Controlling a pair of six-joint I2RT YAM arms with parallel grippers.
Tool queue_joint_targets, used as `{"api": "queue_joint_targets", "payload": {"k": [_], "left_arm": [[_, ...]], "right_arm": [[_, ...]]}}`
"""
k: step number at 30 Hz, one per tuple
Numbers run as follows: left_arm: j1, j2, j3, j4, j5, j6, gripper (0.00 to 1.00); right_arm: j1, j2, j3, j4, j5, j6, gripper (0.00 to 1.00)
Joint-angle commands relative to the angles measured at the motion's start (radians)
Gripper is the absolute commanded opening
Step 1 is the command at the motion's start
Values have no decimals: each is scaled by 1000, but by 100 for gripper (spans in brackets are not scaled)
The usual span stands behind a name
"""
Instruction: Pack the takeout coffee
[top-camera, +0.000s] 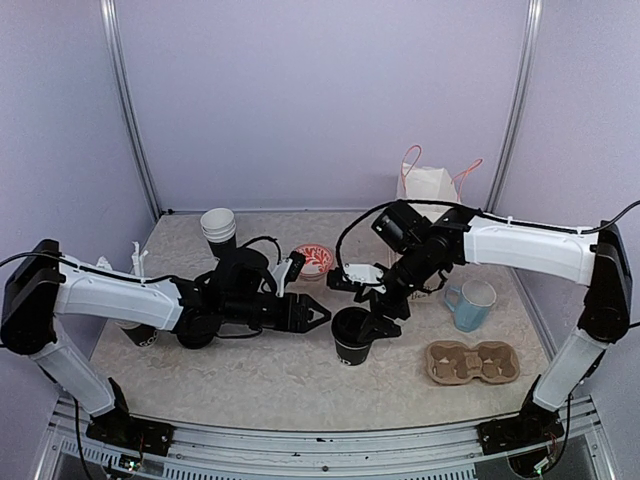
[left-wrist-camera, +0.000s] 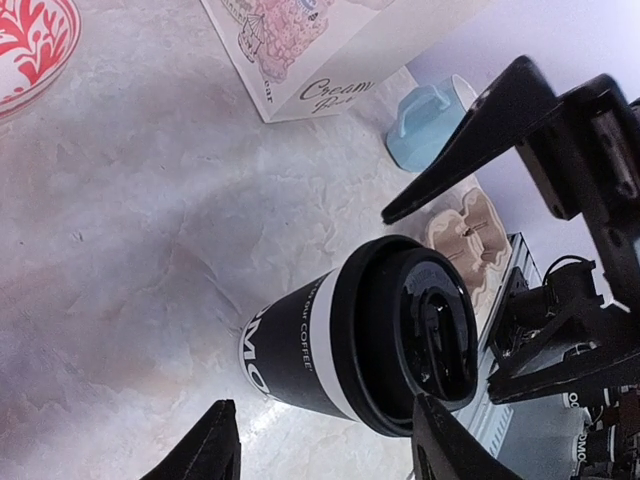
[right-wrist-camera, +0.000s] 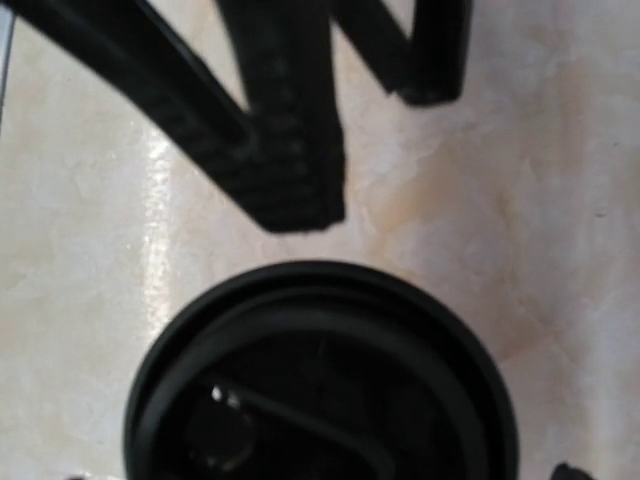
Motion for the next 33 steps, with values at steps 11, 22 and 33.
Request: {"api": "queue_joint_targets", "payload": {"k": [11, 22, 33], "left_arm": [[8, 85, 59, 29, 88, -52, 49], [8, 128, 74, 6, 90, -54, 48], [10, 158, 83, -40, 83, -48, 47]], "right_arm": [[-175, -101, -76, 0, -220, 65, 66], [-195, -17, -88, 12, -240, 118, 56], [-250, -17, -78, -5, -290, 141, 56]]}}
